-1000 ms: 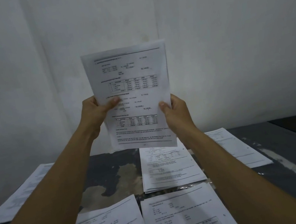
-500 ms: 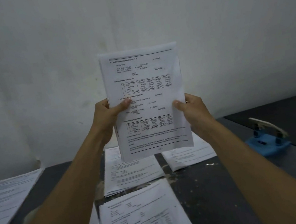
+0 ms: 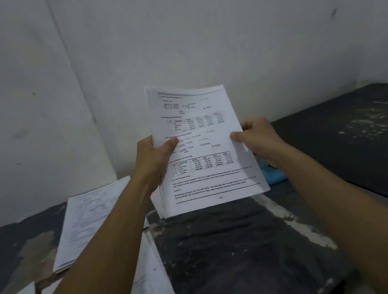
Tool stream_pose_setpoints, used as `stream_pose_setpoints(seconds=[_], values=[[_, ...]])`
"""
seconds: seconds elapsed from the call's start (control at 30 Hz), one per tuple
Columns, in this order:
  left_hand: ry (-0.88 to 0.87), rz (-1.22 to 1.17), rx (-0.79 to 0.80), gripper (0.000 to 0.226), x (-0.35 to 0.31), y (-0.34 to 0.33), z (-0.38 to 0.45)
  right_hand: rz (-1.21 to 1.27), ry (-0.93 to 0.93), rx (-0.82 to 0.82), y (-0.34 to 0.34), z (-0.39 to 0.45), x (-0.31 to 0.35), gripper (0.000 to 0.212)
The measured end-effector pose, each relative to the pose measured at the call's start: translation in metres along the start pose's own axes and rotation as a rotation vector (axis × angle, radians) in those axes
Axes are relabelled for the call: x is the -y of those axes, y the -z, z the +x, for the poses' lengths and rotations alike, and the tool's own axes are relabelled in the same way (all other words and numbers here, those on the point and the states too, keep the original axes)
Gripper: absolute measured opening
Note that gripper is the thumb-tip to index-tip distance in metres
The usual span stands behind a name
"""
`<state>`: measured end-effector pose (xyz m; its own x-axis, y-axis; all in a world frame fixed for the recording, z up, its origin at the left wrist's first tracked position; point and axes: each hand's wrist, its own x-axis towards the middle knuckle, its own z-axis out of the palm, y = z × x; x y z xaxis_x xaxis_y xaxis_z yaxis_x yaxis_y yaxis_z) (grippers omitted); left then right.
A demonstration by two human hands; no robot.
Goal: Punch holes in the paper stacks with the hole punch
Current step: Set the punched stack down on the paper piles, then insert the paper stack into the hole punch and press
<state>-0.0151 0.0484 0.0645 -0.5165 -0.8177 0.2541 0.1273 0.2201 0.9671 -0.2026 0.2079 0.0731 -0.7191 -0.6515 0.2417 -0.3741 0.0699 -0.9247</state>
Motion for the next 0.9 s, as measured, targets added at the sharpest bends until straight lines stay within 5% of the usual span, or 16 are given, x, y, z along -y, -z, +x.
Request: stream_pose_setpoints(seconds=[0.13,0.27,0.63,0.9], values=[[0.158,-0.016,-0.032,0.017,0.040,-0.025,-0.002,-0.332,0.182,-0.273,0.019,0.018,-0.016,0.012],[0.259,-0.028,-0.050,0.015,0.078,-0.049,-0.009,-0.489,0.264,-0.346,0.035,0.038,-0.034,0.012],[0.391,-0.069,-0.120,0.016,0.112,-0.112,-0.008,-0.491,-0.001,0.081,0.057,0.079,-0.102,0.048],[0.430,-0.062,-0.191,0.018,0.112,-0.153,0.003,-0.752,-0.041,0.247,0.060,0.092,-0.101,0.036]])
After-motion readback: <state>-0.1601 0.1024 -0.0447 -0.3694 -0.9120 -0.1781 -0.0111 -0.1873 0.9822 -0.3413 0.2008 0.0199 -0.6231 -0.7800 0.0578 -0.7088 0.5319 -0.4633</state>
